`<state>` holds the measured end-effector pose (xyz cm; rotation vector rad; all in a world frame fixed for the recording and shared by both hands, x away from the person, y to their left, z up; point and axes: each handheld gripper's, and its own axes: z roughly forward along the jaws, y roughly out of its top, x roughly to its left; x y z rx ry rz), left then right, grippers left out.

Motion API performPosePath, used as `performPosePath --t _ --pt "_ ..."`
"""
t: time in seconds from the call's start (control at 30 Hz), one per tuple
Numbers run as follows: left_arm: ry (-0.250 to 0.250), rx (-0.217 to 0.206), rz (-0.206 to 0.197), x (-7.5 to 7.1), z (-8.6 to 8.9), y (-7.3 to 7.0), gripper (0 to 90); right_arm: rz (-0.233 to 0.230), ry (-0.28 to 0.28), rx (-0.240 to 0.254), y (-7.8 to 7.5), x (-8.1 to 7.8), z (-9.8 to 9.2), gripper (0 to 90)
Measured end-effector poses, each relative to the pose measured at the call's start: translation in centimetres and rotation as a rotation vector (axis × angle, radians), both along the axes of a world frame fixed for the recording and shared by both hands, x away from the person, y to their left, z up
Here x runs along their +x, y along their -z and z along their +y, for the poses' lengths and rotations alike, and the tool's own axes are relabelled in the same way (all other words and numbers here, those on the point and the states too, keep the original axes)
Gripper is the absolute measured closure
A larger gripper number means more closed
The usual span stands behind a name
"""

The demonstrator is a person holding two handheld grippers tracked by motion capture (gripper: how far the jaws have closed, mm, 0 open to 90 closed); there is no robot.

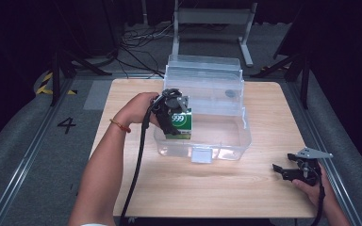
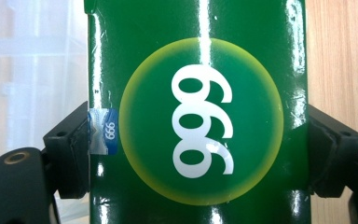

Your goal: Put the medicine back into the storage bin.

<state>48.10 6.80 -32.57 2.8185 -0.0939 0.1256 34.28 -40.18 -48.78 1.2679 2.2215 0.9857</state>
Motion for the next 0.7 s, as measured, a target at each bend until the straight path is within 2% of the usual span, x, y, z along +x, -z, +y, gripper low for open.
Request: performPosePath --t 0.07,0.2,0.3,0.37,0.47,0.6,0.63,0.67,0.7 --pt "0.015 0.035 0.001 0.3 -0.1 0.7 16.0 0.000 0.000 0.000 0.0 0.0 0.0 16.6" --pt "-0.011 0.038 0.004 0.4 -0.1 1.4 15.9 0.000 0.000 0.000 0.0 0.0 0.0 16.6" --pt "-0.007 0.030 0.052 0.9 0.0 2.2 15.7 0.000 -0.009 0.000 0.0 -0.1 0.0 16.7" --pt "-0.020 0.014 0.068 1.0 0.1 2.6 15.5 -0.001 -0.010 -0.001 0.0 -0.1 0.0 16.7" --pt "-0.023 0.015 0.083 1.1 0.2 2.8 15.4 -0.001 -0.010 -0.001 0.0 -0.1 0.0 16.7" --pt "-0.039 0.037 0.093 1.3 0.4 3.6 15.3 -0.001 -0.009 -0.001 0.0 -0.1 0.0 16.7" --pt "-0.052 0.036 0.106 1.3 0.5 3.8 15.3 -0.001 -0.009 -0.001 0.0 -0.1 0.0 16.7" --pt "-0.036 0.048 0.112 1.5 0.5 3.9 15.2 -0.001 -0.009 -0.001 0.0 -0.1 0.0 16.7" --pt "-0.057 0.050 0.118 1.5 0.6 4.1 15.2 -0.001 -0.009 -0.001 0.0 -0.1 0.0 16.7"
